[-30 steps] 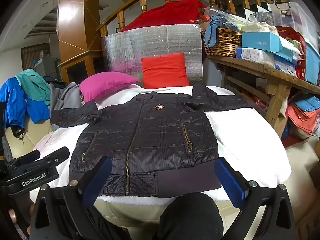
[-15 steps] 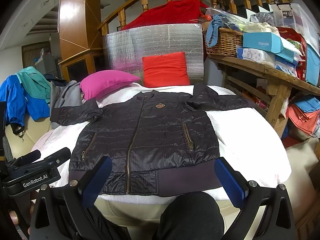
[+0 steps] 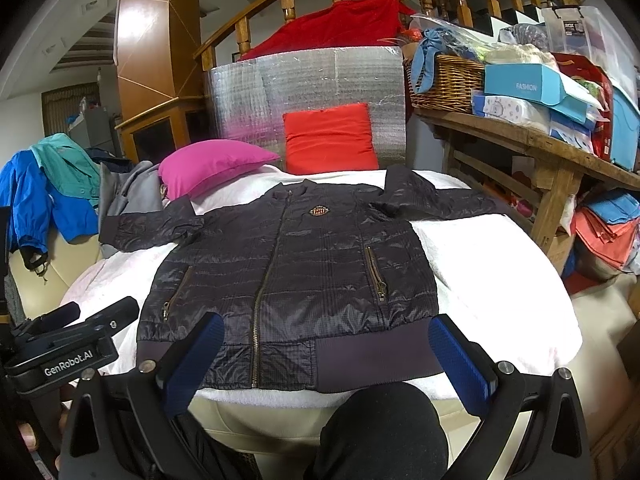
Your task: Fold large clothes
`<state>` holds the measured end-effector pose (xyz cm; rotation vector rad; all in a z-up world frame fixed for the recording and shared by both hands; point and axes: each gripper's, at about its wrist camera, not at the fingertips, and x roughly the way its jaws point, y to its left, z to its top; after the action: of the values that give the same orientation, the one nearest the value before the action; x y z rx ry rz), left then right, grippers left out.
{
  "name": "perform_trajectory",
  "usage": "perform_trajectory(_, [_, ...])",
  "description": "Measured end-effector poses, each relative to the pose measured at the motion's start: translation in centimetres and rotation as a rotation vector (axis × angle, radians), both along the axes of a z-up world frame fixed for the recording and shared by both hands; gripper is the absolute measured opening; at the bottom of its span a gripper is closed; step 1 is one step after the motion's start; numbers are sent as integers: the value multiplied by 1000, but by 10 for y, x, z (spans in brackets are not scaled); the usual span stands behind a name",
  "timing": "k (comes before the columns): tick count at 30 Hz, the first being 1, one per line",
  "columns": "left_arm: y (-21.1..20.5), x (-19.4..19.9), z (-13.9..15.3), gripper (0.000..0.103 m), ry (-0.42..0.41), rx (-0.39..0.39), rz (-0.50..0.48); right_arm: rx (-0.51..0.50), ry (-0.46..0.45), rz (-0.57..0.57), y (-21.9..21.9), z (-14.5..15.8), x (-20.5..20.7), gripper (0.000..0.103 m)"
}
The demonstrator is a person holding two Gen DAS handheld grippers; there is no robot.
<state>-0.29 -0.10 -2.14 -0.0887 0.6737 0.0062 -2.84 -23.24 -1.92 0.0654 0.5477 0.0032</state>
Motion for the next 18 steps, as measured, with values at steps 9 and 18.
perform_trajectory(9, [2, 1, -1, 103, 4, 2, 2, -4, -5, -13, -1, 0, 1, 103])
perform_trajectory(18, [3, 1, -2, 103, 9, 1, 1, -2, -4, -16, 0, 0, 1, 103])
